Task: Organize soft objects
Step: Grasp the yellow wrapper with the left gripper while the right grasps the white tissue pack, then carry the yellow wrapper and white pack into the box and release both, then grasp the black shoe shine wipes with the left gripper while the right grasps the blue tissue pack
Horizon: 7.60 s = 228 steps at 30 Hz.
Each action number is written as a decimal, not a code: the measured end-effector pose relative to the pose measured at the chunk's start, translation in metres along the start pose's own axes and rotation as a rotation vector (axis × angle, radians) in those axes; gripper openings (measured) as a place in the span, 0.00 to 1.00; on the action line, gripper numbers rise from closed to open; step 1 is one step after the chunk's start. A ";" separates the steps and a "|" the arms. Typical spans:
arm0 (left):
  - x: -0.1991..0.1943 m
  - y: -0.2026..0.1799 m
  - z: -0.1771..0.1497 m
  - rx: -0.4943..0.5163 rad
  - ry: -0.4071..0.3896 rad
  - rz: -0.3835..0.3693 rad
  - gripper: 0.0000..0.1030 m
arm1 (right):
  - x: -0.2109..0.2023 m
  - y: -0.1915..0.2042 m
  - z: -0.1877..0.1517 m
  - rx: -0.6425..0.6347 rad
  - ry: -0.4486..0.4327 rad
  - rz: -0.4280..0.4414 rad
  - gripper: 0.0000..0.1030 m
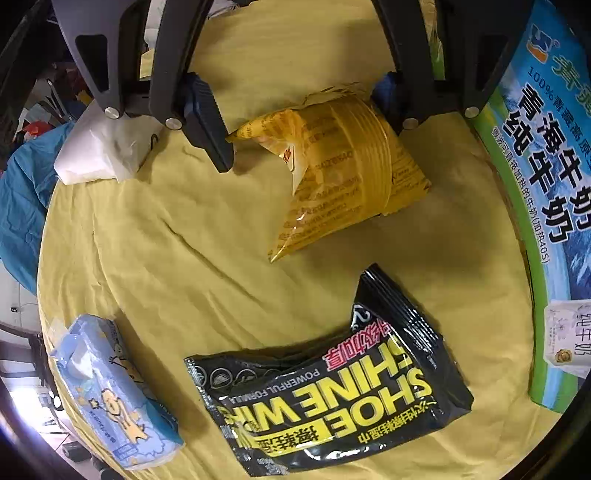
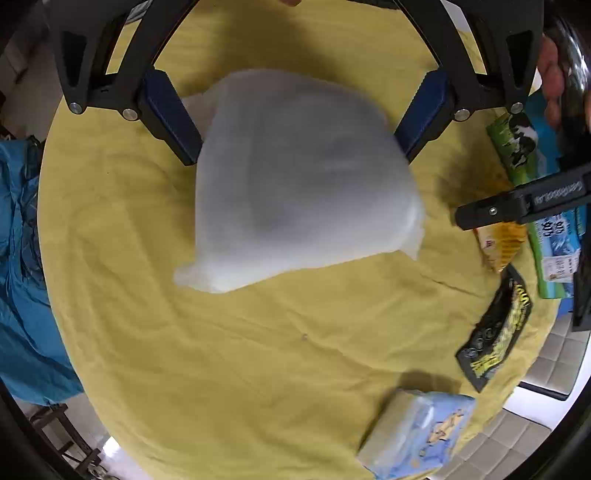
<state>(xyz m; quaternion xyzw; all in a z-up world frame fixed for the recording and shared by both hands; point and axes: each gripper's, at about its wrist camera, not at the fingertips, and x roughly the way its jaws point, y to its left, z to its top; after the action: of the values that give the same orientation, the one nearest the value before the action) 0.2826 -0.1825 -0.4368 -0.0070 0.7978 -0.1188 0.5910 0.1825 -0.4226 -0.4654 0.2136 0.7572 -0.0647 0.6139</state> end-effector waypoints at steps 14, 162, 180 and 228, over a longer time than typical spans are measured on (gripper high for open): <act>-0.023 -0.024 -0.047 0.078 -0.115 0.022 0.59 | -0.005 0.007 -0.007 0.013 -0.046 -0.011 0.69; -0.277 0.221 -0.267 -0.111 -0.681 0.122 0.96 | -0.201 0.356 -0.241 -0.475 -0.419 0.035 1.00; -0.237 0.022 -0.063 0.356 -0.526 0.214 0.96 | -0.213 0.157 -0.079 -0.238 -0.358 -0.093 1.00; -0.027 -0.040 0.073 0.096 -0.111 0.173 0.59 | -0.038 0.031 0.143 -0.135 -0.049 -0.103 0.83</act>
<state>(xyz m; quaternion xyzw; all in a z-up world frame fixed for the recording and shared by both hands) 0.3543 -0.2301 -0.4230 0.0838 0.7549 -0.1048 0.6420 0.3301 -0.4557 -0.4583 0.1307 0.7544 -0.0504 0.6413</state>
